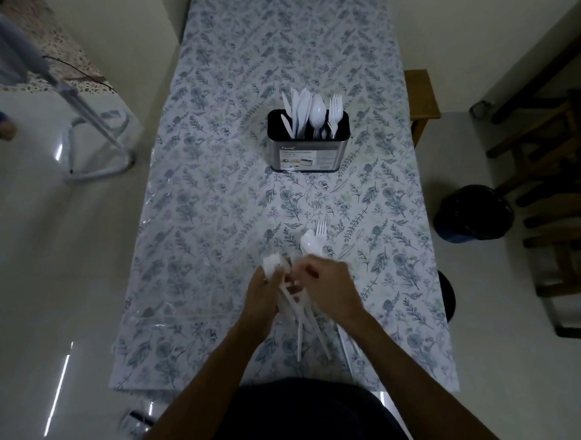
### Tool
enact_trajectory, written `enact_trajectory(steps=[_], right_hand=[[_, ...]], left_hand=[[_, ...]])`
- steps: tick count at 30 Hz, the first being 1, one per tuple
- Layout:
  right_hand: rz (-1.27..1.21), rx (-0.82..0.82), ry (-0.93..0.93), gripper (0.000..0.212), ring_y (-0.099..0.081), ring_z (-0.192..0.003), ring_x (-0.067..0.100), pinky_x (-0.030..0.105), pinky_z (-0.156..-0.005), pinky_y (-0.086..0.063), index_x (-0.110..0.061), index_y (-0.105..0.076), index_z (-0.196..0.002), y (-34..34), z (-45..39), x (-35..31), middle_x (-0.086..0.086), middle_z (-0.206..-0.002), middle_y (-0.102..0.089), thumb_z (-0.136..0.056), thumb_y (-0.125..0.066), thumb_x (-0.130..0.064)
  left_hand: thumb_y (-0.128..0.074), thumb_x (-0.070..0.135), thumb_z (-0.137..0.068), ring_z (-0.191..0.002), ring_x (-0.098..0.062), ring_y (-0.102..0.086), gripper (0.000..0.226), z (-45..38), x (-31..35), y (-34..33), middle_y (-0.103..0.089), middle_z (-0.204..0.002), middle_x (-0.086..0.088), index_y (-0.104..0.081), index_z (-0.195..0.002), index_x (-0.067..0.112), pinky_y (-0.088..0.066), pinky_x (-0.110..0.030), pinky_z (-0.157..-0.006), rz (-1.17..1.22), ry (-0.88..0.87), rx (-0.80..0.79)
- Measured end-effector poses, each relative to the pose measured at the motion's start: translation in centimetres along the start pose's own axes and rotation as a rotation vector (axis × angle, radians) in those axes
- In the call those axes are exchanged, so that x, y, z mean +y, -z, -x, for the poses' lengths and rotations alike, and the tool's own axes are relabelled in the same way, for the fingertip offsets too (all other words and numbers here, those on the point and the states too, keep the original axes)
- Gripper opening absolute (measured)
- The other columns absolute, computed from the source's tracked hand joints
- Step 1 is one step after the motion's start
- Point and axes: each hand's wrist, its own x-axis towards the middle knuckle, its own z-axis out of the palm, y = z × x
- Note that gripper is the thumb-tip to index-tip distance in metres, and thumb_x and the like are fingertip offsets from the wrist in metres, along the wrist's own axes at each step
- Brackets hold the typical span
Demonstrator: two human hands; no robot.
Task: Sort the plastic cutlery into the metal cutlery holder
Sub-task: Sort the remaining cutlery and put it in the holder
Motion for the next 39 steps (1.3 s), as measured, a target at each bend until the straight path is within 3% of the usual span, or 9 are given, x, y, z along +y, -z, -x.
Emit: enact_trajectory(steps=[4, 10, 16, 19, 24, 26, 31, 35, 39], right_hand=[[0.131, 0.327, -0.252, 0.010, -0.067, -0.062, 0.010, 0.021, -0.054, -0.054, -0.011, -0.068, -0.092, 2.7, -5.2, 2.5, -0.003, -0.077, -0.070, -0.093, -0.065, -0.020], [0.274, 0.137, -0.447, 0.033, -0.044, -0.045, 0.010, 0.027, -0.057, -0.043, -0.015, -0.051, -0.056, 1.6, -9.2, 4.4, -0.002, -0.051, -0.048, -0.077, -0.074, -0.026], [0.191, 0.172, -0.445, 0.013, -0.069, -0.068, 0.026, 0.034, -0.069, -0.059, -0.013, -0.072, -0.069, 1.8, -9.4, 4.2, 0.011, -0.074, -0.073, -0.081, -0.074, -0.019], [-0.097, 0.352, -0.460, 0.016, -0.074, -0.077, 0.023, 0.042, -0.077, -0.063, -0.017, -0.073, -0.100, 2.9, -9.1, 4.6, 0.006, -0.087, -0.076, -0.085, -0.074, -0.021], [-0.361, 0.713, -0.291, 0.010, -0.071, -0.071, 0.018, 0.045, -0.075, -0.063, -0.019, -0.066, -0.094, 5.9, -7.3, 3.1, 0.001, -0.082, -0.072, -0.089, -0.073, -0.022], [-0.338, 0.633, -0.243, 0.011, -0.072, -0.076, 0.019, 0.035, -0.074, -0.063, -0.018, -0.065, -0.097, 6.2, -5.7, 1.4, 0.003, -0.084, -0.074, -0.090, -0.073, -0.022], [-0.191, 0.033, -0.240, 0.011, -0.073, -0.068, 0.010, 0.026, -0.069, -0.062, -0.018, -0.068, -0.092, 2.5, -0.8, -1.4, -0.002, -0.079, -0.076, -0.087, -0.077, -0.022], [-0.161, 0.044, -0.276, 0.010, -0.074, -0.065, 0.010, 0.037, -0.069, -0.064, -0.021, -0.070, -0.086, 0.3, 0.8, -1.2, -0.003, -0.073, -0.076, -0.082, -0.079, -0.024], [-0.216, 0.024, -0.308, 0.011, -0.075, -0.065, 0.014, 0.037, -0.068, -0.064, -0.016, -0.071, -0.090, 1.0, 0.8, -1.5, 0.001, -0.075, -0.076, -0.083, -0.079, -0.017]], left_hand=[[-0.062, 0.027, -0.101, -0.056, -0.013, -0.056, 0.018, 0.1, 0.1, 1.8, -0.064, -0.084, -0.010, -0.062, -0.108, 0.010, -0.050, -0.030, -0.050, -0.097, 0.004, 0.204], [-0.067, 0.031, -0.097, -0.060, -0.013, -0.053, 0.031, 0.4, 0.8, 3.8, -0.061, -0.091, -0.009, -0.059, -0.120, 0.013, -0.050, -0.030, -0.054, -0.079, 0.025, 0.251], [-0.067, 0.032, -0.098, -0.060, -0.012, -0.053, 0.031, 0.4, 0.7, 4.2, -0.061, -0.092, -0.009, -0.059, -0.121, 0.014, -0.049, -0.031, -0.057, -0.067, 0.026, 0.249], [-0.067, 0.032, -0.097, -0.060, -0.012, -0.053, 0.036, 0.3, 0.5, 3.6, -0.060, -0.091, -0.008, -0.058, -0.124, 0.011, -0.049, -0.029, -0.055, -0.066, 0.038, 0.238], [-0.071, 0.036, -0.094, -0.066, -0.015, -0.057, 0.037, 0.3, 0.6, 2.2, -0.064, -0.094, -0.009, -0.060, -0.120, 0.012, -0.052, -0.031, -0.060, -0.060, 0.072, 0.203], [-0.070, 0.039, -0.095, -0.071, -0.018, -0.060, 0.037, 0.2, 0.8, 1.5, -0.066, -0.097, -0.010, -0.061, -0.119, 0.013, -0.054, -0.032, -0.063, -0.072, 0.077, 0.182], [-0.056, 0.047, -0.101, -0.071, -0.023, -0.064, 0.041, 0.3, 1.0, -1.0, -0.067, -0.086, -0.015, -0.062, -0.114, 0.009, -0.057, -0.035, -0.064, -0.074, 0.057, 0.042], [-0.035, 0.048, -0.108, -0.053, -0.016, -0.056, 0.050, 0.6, 0.5, -1.8, -0.066, -0.074, -0.014, -0.067, -0.097, 0.011, -0.048, -0.028, -0.051, -0.184, 0.037, 0.048], [-0.030, 0.051, -0.108, -0.077, -0.027, -0.075, 0.053, 0.8, 0.1, -1.5, -0.077, -0.093, -0.015, -0.069, -0.108, 0.015, -0.061, -0.038, -0.067, -0.243, 0.036, 0.030]])
